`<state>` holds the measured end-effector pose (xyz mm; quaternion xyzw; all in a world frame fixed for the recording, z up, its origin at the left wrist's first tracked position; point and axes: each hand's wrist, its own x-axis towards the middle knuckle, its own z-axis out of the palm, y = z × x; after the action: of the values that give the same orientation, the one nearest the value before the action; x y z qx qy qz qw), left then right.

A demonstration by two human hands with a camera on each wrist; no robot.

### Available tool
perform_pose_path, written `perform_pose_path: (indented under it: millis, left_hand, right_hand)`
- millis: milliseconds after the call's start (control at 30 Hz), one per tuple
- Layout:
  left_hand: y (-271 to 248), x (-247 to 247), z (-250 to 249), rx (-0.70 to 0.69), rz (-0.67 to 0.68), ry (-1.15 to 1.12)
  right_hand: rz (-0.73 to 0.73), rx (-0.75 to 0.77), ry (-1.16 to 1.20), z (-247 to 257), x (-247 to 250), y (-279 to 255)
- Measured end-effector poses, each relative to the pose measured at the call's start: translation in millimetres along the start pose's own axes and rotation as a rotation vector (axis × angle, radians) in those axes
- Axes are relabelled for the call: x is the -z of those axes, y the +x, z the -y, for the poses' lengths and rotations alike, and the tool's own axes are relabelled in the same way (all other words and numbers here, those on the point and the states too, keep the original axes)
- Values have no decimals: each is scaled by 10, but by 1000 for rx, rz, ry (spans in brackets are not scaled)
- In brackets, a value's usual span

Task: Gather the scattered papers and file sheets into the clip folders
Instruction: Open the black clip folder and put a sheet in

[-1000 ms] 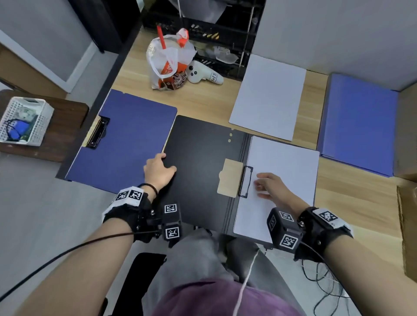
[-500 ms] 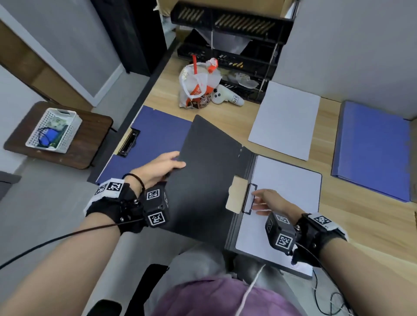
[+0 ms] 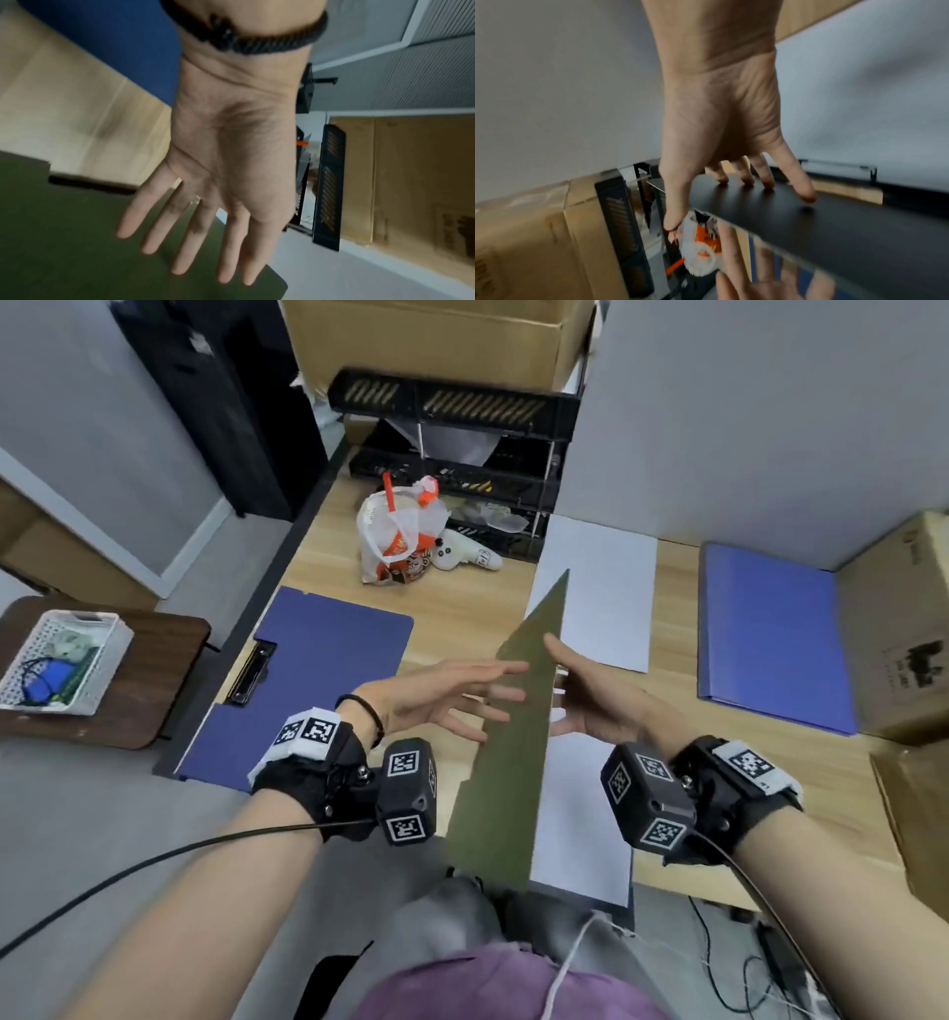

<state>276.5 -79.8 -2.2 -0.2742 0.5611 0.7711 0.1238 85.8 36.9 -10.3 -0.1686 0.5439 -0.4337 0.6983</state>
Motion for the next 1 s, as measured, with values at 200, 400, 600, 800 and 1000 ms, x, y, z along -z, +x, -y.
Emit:
perform_pose_path:
  millis: [200,400,600,800,1000]
  left_hand:
    - [549,-245,198,54,-61,116]
    - [816,-96,810,115,-576,51]
    - [834,-17,1038,247,-511,5]
    - [843,-113,1160,278,-423,-144]
    - [771,-144,1209,97,-621,-143]
  right_hand:
    - [-434,-2,39,-405,679,-332]
    - [-633,-262,-52,-1083,1104,-521]
    - [-604,-293,-102,-1406,1043,-411]
    - [-611,-275,-121,-1405,1046,-352]
    - [-560,-272,-70,-1327,962,-250]
